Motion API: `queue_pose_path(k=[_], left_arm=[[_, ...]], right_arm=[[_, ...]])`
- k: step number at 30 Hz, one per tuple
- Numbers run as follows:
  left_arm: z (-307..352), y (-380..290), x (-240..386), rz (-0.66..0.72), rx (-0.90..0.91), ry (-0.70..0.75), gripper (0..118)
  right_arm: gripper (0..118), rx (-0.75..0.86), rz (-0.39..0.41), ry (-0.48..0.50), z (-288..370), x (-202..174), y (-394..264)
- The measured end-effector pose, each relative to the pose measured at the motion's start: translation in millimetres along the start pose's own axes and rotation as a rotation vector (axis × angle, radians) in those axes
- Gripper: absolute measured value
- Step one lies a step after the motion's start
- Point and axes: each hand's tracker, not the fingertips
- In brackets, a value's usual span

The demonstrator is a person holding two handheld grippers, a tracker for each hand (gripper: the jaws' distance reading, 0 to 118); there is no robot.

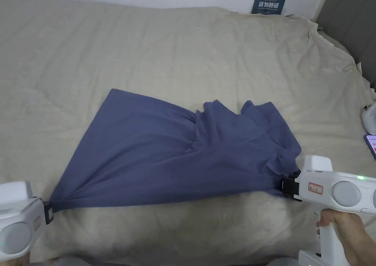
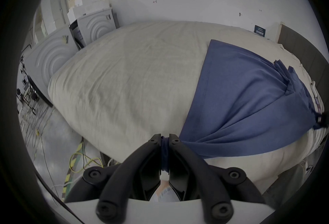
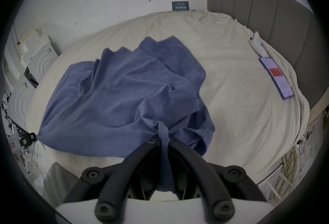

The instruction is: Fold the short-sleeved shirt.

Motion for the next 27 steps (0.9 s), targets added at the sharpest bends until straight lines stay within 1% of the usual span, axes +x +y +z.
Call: queue_pose_path(k=[2, 4, 5, 6, 7, 8, 9, 10, 11, 12, 14, 16, 17, 19, 21, 24, 25, 27], left_arm=[[1, -1, -2, 0.009, -0.010, -0.008, 11], [2, 1, -4, 0.024, -0.012, -0.006, 17], [3, 3, -6, 0.030, -0.020, 0.006, 30], [4, 7, -13, 0.040, -0.031, -0.012, 42], [6, 11, -18, 0.051, -0.042, -0.030, 59], [10, 14, -22, 0.065, -0.038, -0.045, 72], [15, 20, -27, 0.089, -0.017, -0.054, 86], [20, 26, -31, 0.102, -0.010, -0.065, 104], [26, 34, -34, 0.121, 0.012, -0.083, 115], [31, 41, -34, 0.121, 0.048, -0.090, 118], [43, 61, -30, 0.099, 0.117, -0.095, 118], [53, 79, -19, 0.070, 0.197, -0.111, 118], [60, 88, -10, 0.055, 0.245, -0.127, 118], [71, 103, 8, 0.041, 0.331, -0.155, 118], [82, 112, 30, 0.050, 0.406, -0.188, 118], [95, 117, 56, 0.082, 0.543, -0.244, 118], [99, 117, 64, 0.084, 0.578, -0.245, 118], [105, 117, 78, 0.080, 0.627, -0.270, 117]], right_arm=[[3, 0.007, -0.038, 0.003, 1, 1, -4], [3, 0.010, -0.054, 0.008, 1, 2, -3], [5, 0.009, -0.047, 0.005, 4, 0, -1], [9, 0.001, -0.028, -0.006, 8, -2, 1], [23, -0.006, 0.002, -0.024, 14, -5, 3], [44, -0.003, 0.037, -0.030, 20, -6, 6], [70, 0.012, 0.070, -0.047, 28, -7, 8], [93, 0.048, 0.095, -0.067, 37, -9, 11], [98, 0.088, 0.117, -0.084, 49, -11, 14], [98, 0.137, 0.146, -0.098, 60, -13, 19], [98, 0.208, 0.164, -0.132, 81, -16, 30], [98, 0.302, 0.140, -0.141, 101, -19, 37], [99, 0.357, 0.114, -0.138, 112, -22, 41], [103, 0.439, 0.058, -0.118, 126, -26, 44], [106, 0.522, 0.029, -0.121, 138, -31, 45], [106, 0.623, 0.049, -0.136, 148, -40, 40], [106, 0.646, 0.051, -0.146, 150, -43, 38], [105, 0.694, 0.053, -0.137, 153, -48, 31]])
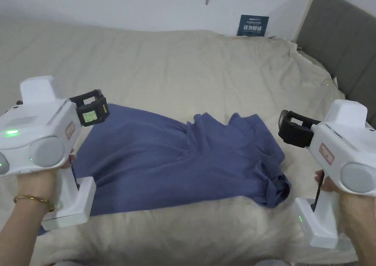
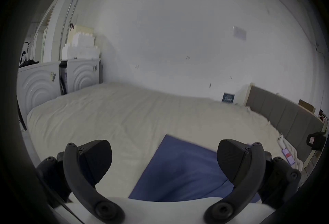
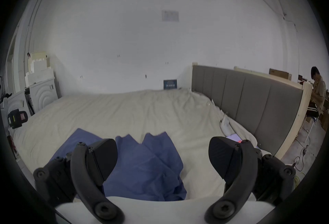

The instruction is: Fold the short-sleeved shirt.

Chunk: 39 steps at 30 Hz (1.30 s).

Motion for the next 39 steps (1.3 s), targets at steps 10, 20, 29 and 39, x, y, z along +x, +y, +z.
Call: queue_pose_path(k=[10, 20, 29, 39], left_arm=[[9, -21, 32, -0.128, 0.016, -0.066, 17], [10, -33, 29, -0.131, -0.009, -0.079, 0], [3, -32, 25, -0.123, -0.022, -0.070, 0], [-23, -28, 29, -0.131, -0.044, -0.082, 0]], right_arm=[[8, 0.086, -0.069, -0.007, 11, -4, -12], [0, 0.056, -0.068, 0.011, 4, -6, -20], [0, -0.015, -0.042, 0.036, -26, -5, 2], [7, -0.365, 0.042, -0.004, -158, -5, 50]])
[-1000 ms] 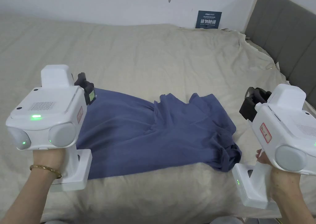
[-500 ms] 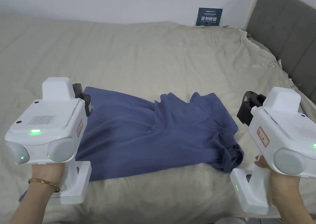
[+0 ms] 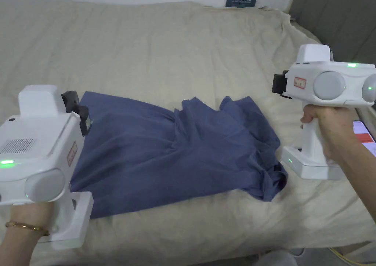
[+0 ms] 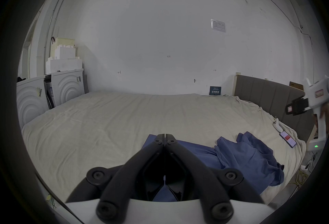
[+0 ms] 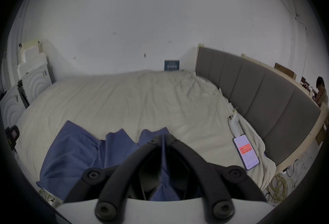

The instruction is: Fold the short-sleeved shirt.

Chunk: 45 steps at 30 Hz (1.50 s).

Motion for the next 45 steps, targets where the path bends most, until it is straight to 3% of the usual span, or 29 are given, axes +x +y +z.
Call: queue_pose_path(k=[4, 7, 12, 17, 20, 24, 25, 28, 29, 33, 35, 36, 37, 38, 40, 42, 45], left_arm=[[-17, 4, 1, 0.000, -0.013, 0.005, 0], [-33, 6, 4, 0.006, -0.024, 0.005, 0], [-60, 5, 9, 0.012, -0.056, -0.007, 0], [-79, 0, 16, 0.001, -0.080, -0.020, 0], [-85, -5, 19, 0.011, -0.095, -0.024, 0], [-89, -11, 20, 0.013, -0.121, -0.022, 0], [-89, -11, 20, 0.014, -0.125, -0.022, 0], [-88, -13, 19, 0.011, -0.135, -0.017, 0], [-89, -13, 19, 0.008, -0.138, -0.012, 0], [-96, -8, 14, 0.034, -0.173, -0.014, 0], [-105, -2, 9, 0.038, -0.209, -0.015, 16], [-112, 3, 5, 0.044, -0.228, -0.024, 30], [-120, 7, 2, 0.055, -0.265, -0.043, 56], [-129, 13, -3, 0.077, -0.306, -0.058, 76], [-152, 23, -10, 0.089, -0.390, -0.068, 106], [-177, 33, -20, 0.116, -0.437, -0.081, 118], [-215, 45, -31, 0.101, -0.528, -0.061, 118]], right_arm=[[88, -0.171, 0.034, -0.012, -54, 1, 21], [102, -0.295, -0.015, -0.021, -95, 7, 22], [103, -0.501, -0.035, -0.099, -154, 21, -2], [94, -0.591, -0.108, -0.145, -181, 41, -33], [73, -0.608, -0.168, -0.161, -189, 49, -47], [54, -0.612, -0.198, -0.145, -191, 52, -59], [38, -0.612, -0.205, -0.141, -189, 52, -60], [18, -0.594, -0.203, -0.159, -185, 49, -58], [0, -0.589, -0.212, -0.161, -184, 50, -56], [0, -0.592, -0.191, -0.155, -181, 51, -50], [0, -0.576, -0.191, -0.150, -175, 52, -45], [0, -0.570, -0.185, -0.146, -172, 52, -43], [0, -0.562, -0.179, -0.141, -169, 53, -41], [0, -0.555, -0.177, -0.137, -166, 54, -39], [0, -0.542, -0.184, -0.128, -160, 56, -37], [0, -0.527, -0.192, -0.111, -157, 60, -35], [0, -0.509, -0.207, -0.069, -149, 58, -30]])
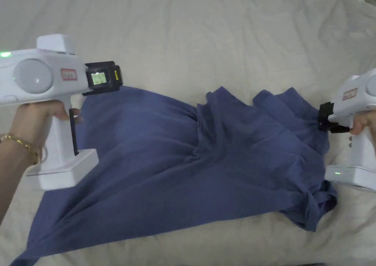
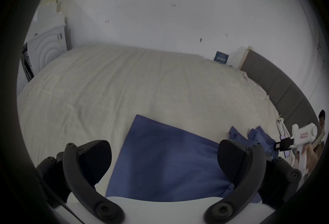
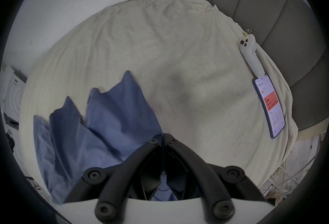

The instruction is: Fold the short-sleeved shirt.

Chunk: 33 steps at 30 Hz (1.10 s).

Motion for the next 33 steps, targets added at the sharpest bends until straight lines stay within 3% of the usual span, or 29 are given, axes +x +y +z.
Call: queue_pose_path(k=[4, 11, 17, 23, 24, 26, 27, 28, 29, 33], left_arm=[[-40, 26, -5, -0.132, -0.092, 0.107, 118], [-119, 55, -15, -0.220, -0.296, 0.166, 118], [-171, 60, -16, -0.205, -0.329, 0.154, 117], [-202, 48, -13, -0.255, -0.409, 0.163, 68], [-200, 48, -15, -0.215, -0.401, 0.092, 56], [-199, 49, -13, -0.205, -0.402, 0.101, 39], [-197, 49, -12, -0.208, -0.404, 0.078, 27], [-195, 50, -12, -0.209, -0.403, 0.081, 5], [-192, 52, -12, -0.207, -0.403, 0.083, 0], [-166, 55, -12, -0.170, -0.316, 0.094, 0]], right_arm=[[0, 0.021, 0.041, 0.010, 7, -6, 2], [0, 0.014, 0.081, 0.013, 2, -8, 5], [0, -0.007, 0.088, 0.028, -4, -11, 5], [0, -0.014, 0.071, 0.042, -12, -9, 8], [0, -0.015, 0.068, 0.045, -14, -7, 9], [0, -0.019, 0.061, 0.051, -16, -6, 9], [0, -0.020, 0.058, 0.052, -17, -6, 9], [0, -0.020, 0.056, 0.052, -16, -5, 9], [0, -0.018, 0.052, 0.052, -16, -5, 9], [0, 0.011, 0.043, 0.063, -1, -10, 11]])
